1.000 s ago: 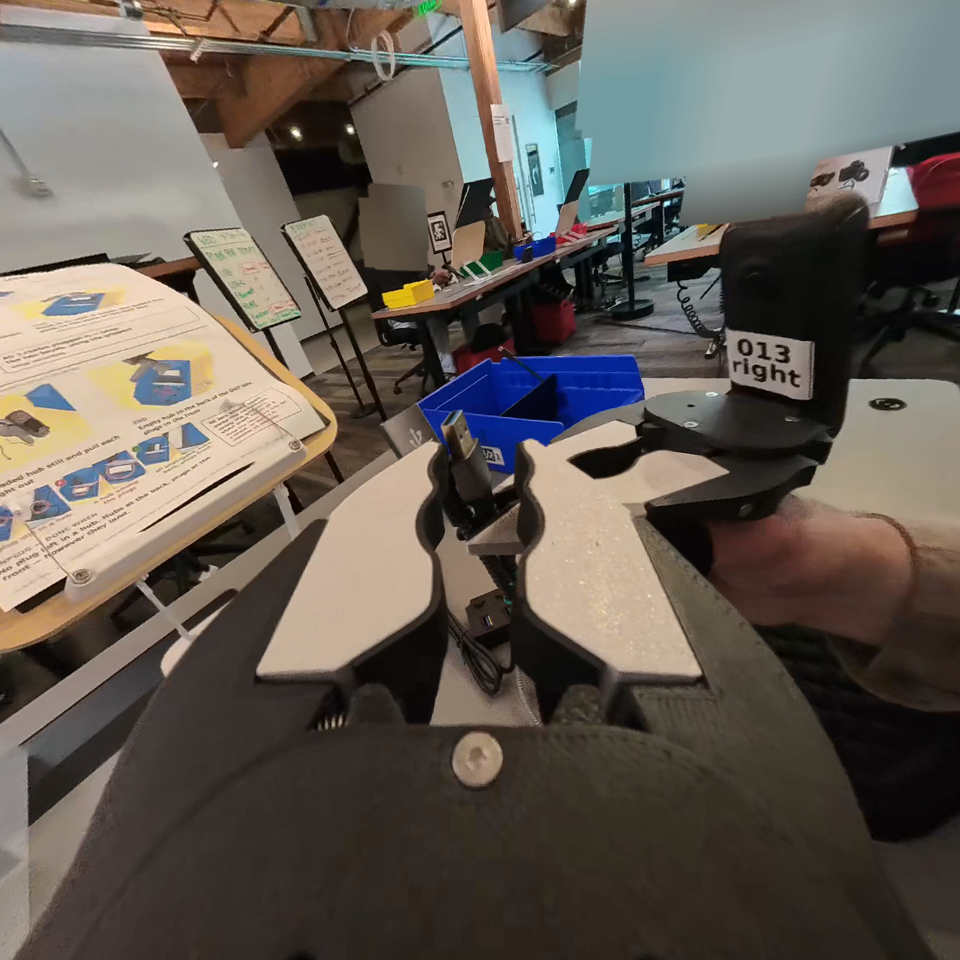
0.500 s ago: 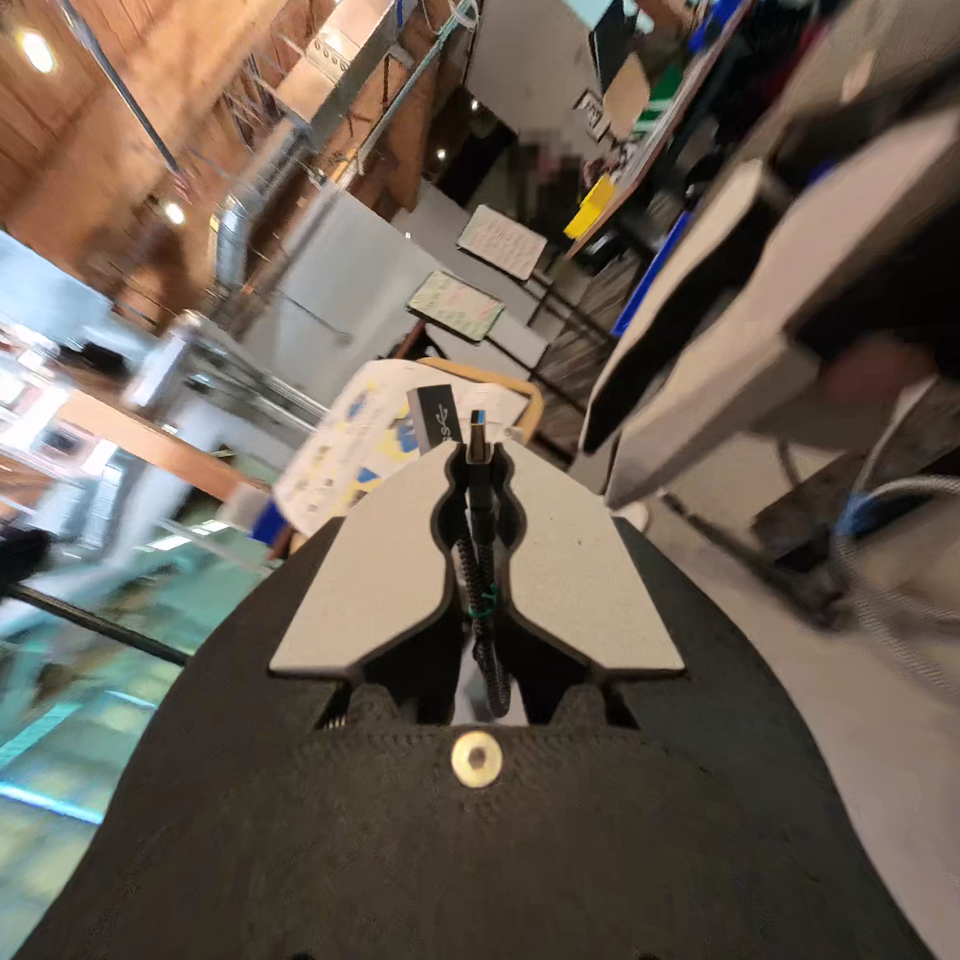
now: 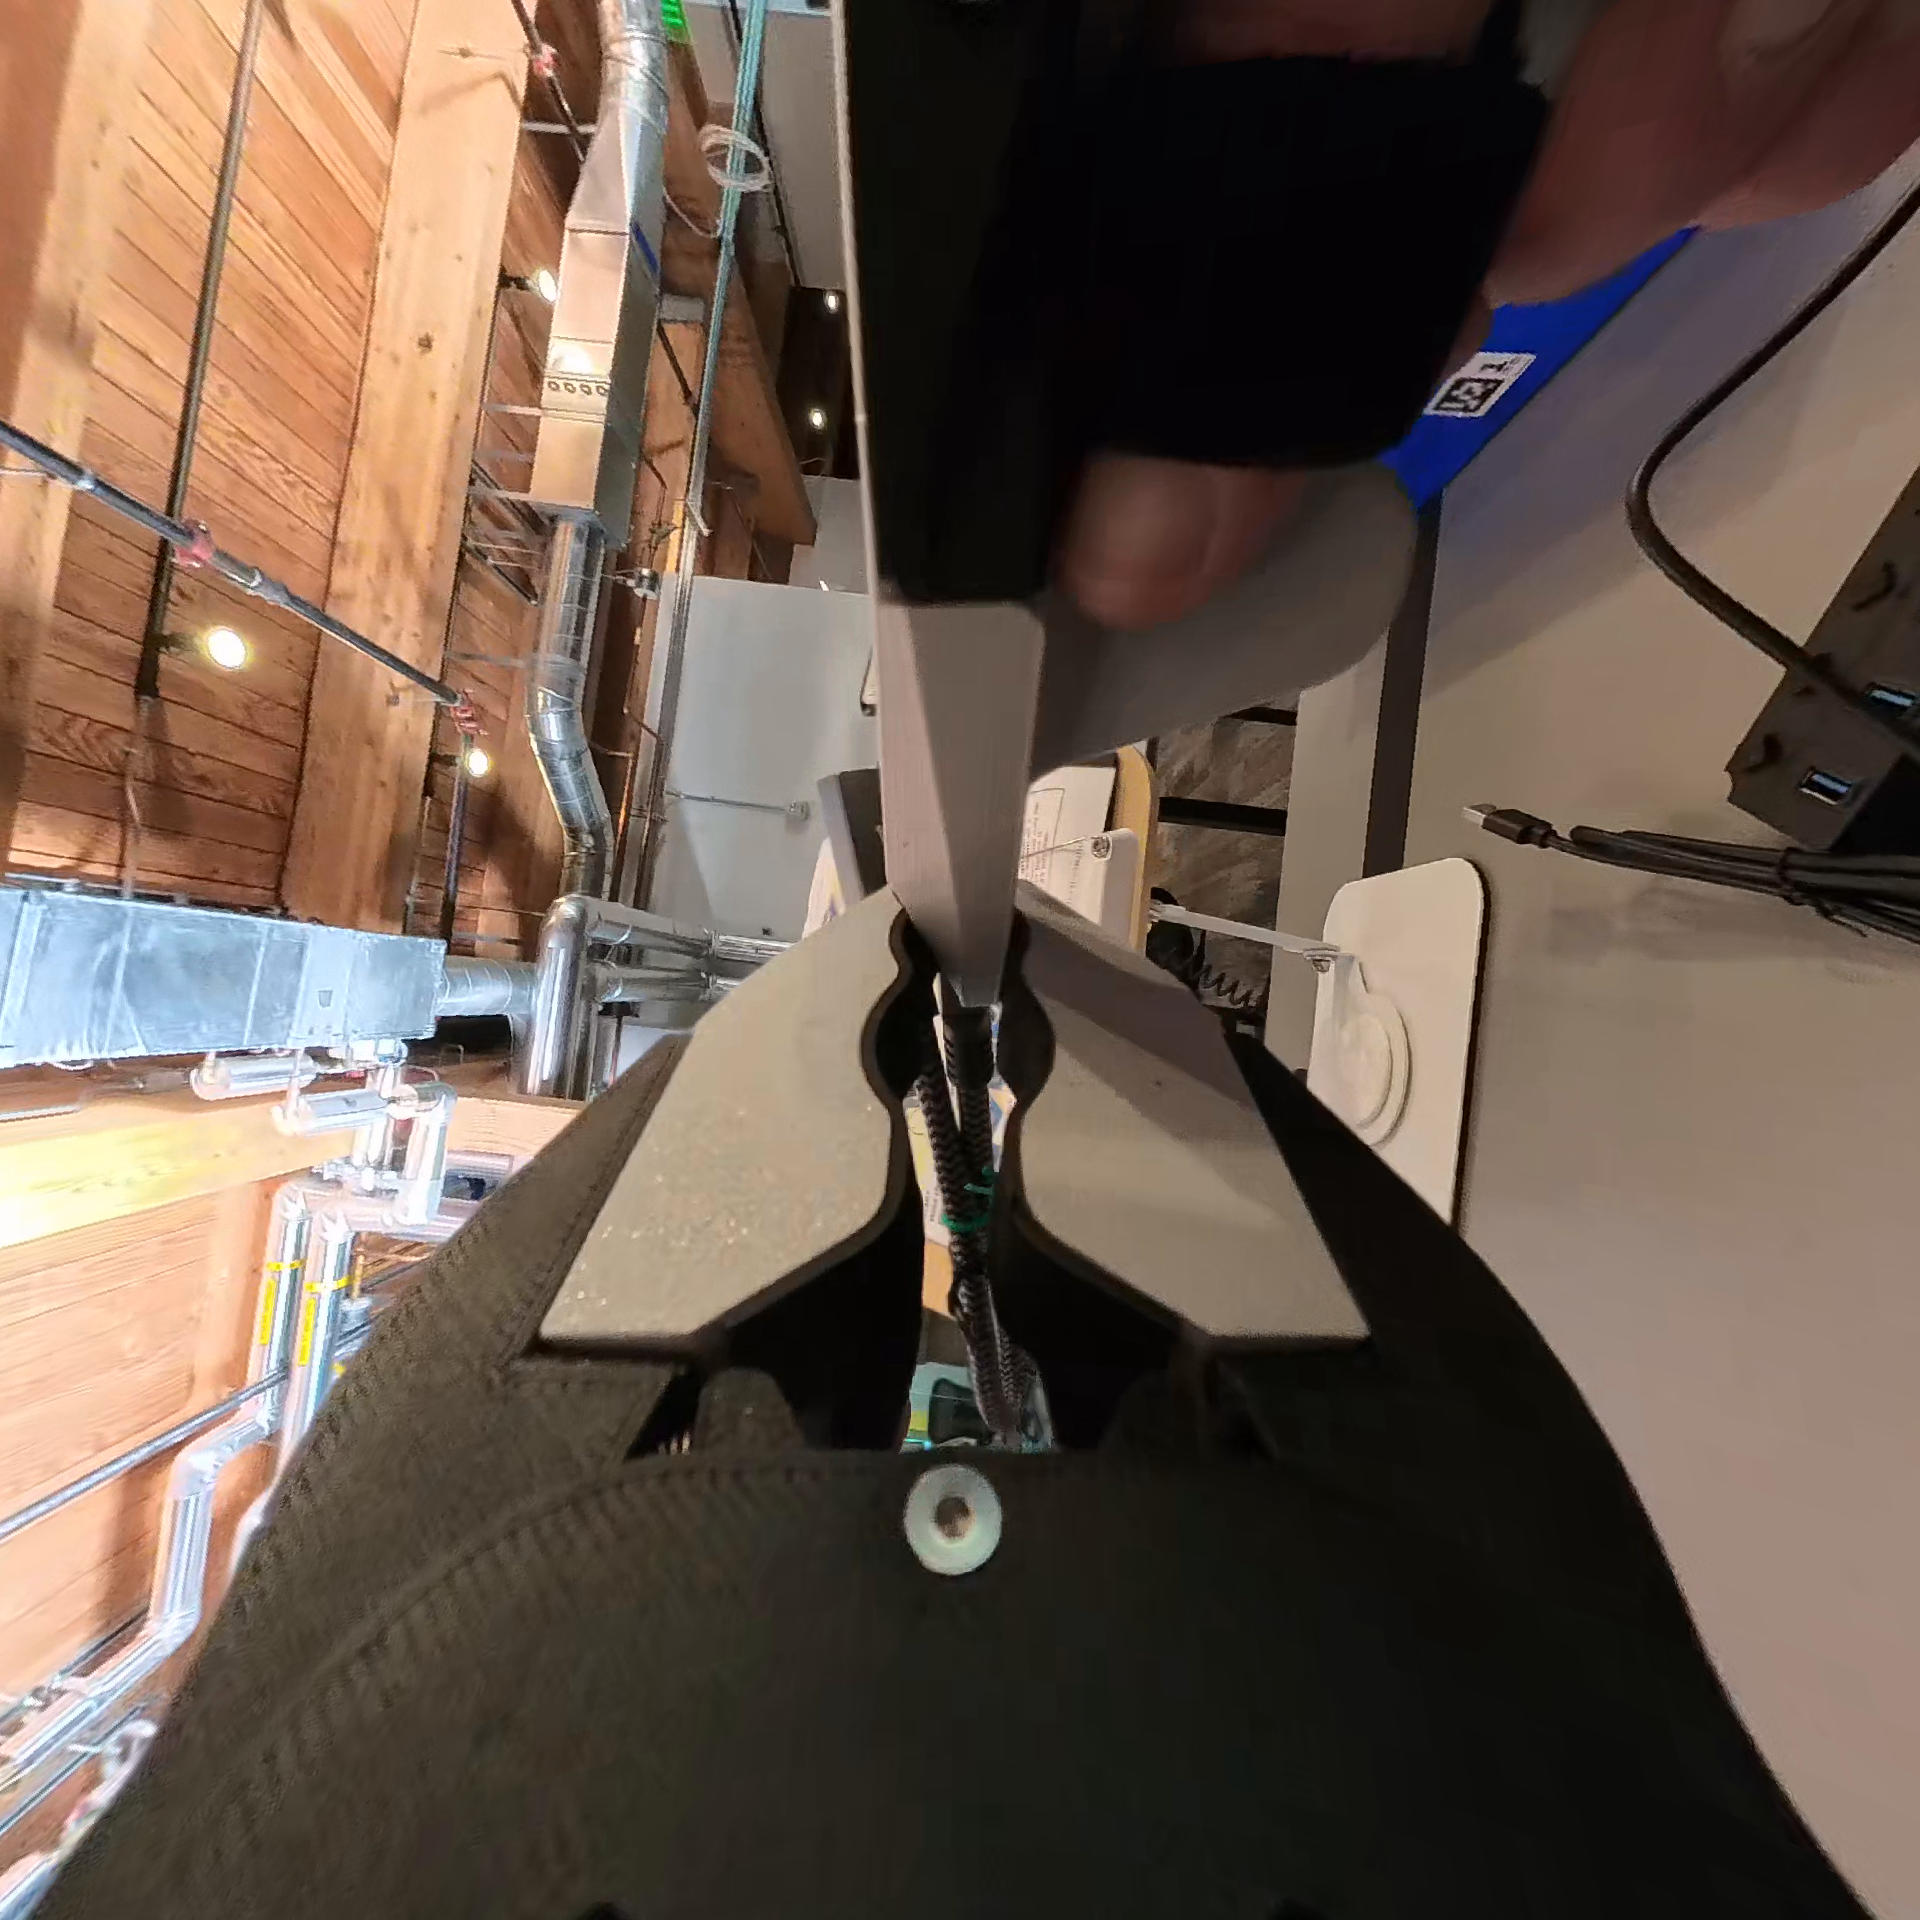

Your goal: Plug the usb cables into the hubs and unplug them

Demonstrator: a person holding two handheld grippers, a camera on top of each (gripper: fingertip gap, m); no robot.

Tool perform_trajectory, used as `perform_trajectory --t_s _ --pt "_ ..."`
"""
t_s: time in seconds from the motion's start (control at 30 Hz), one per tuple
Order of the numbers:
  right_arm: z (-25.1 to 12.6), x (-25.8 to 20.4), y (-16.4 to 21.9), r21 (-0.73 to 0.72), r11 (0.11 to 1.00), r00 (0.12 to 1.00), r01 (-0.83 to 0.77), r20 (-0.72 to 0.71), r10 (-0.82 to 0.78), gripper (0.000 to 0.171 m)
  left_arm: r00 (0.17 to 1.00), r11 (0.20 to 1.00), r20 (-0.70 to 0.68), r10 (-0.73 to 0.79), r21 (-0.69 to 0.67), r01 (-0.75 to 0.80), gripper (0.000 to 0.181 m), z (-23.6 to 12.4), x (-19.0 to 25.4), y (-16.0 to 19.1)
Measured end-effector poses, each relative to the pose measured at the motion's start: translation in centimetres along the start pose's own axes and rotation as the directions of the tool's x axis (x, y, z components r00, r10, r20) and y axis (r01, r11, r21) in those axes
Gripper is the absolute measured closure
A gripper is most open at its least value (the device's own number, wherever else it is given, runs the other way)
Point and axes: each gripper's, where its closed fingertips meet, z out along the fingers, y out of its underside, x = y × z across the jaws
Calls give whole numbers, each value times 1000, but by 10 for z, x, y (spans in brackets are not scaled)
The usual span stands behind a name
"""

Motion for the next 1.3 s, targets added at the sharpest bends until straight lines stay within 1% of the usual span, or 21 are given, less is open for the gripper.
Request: perform_trajectory --t_s 0.17,0.27,0.33,0.4,0.43,0.5,0.57,0.6,0.63,0.73,0.8,0.87,0.9,0.97,1.07,1.13,1.17,1.23,1.3 --pt "-2 3 -6 44 999 999 26 -25 -25 157 1000 1000 16 -1 21 0 172 2 -6 -2" --pt "-4 4 -8 75 997 1000 4 -8 -4 158 1000 999 -2 -15 40 15 172 3 -8 -5" --pt "-7 5 -9 93 995 1000 -27 10 26 157 1000 998 -22 -19 52 21 169 2 -10 -5" --pt "-10 7 -7 98 995 999 -25 24 23 157 996 997 -80 -33 68 38 159 0 -10 -6" --pt "-12 7 -8 109 994 999 -25 37 21 158 992 995 -122 -29 93 40 160 -3 -8 -8" --pt "-14 3 -6 107 994 998 -10 67 3 158 981 994 -188 -42 90 59 156 -4 -8 -7" --pt "-14 3 -3 96 995 997 27 73 -34 158 960 988 -278 -37 135 77 152 -10 -7 -13" --pt "-16 0 -4 105 994 994 39 97 -49 158 943 984 -331 -37 155 93 152 -15 -6 -17" --pt "-17 -1 -3 106 993 992 55 107 -66 158 911 970 -410 -49 196 140 157 -24 -5 -25" --pt "-22 -10 -3 132 985 977 107 171 -129 158 804 902 -583 -115 279 331 158 -48 -17 -53" --pt "-25 -17 -4 163 977 960 137 220 -171 157 749 871 -642 -165 260 416 156 -49 -25 -61" --pt "-29 -24 -9 208 968 948 142 254 -193 157 655 864 -732 -188 194 464 154 -49 -17 -63" --pt "-31 -27 -10 225 962 941 154 262 -212 158 630 872 -751 -199 158 463 150 -46 -12 -60" --pt "-34 -29 -10 241 956 937 169 261 -232 158 563 847 -793 -233 119 518 149 -47 -9 -61" --pt "-41 -33 -12 279 946 929 167 277 -246 157 514 831 -817 -261 81 551 143 -48 -10 -60" --pt "-47 -37 -18 321 935 921 154 297 -254 157 476 843 -838 -268 35 537 140 -46 -2 -55" --pt "-48 -38 -20 329 931 918 159 297 -262 157 472 847 -841 -265 31 531 142 -45 1 -52" --pt "-53 -39 -24 357 923 913 142 314 -261 158 407 829 -865 -292 -17 559 152 -45 5 -49" --pt "-59 -36 -26 383 916 911 115 327 -251 158 388 810 -874 -291 -10 586 158 -45 3 -50"
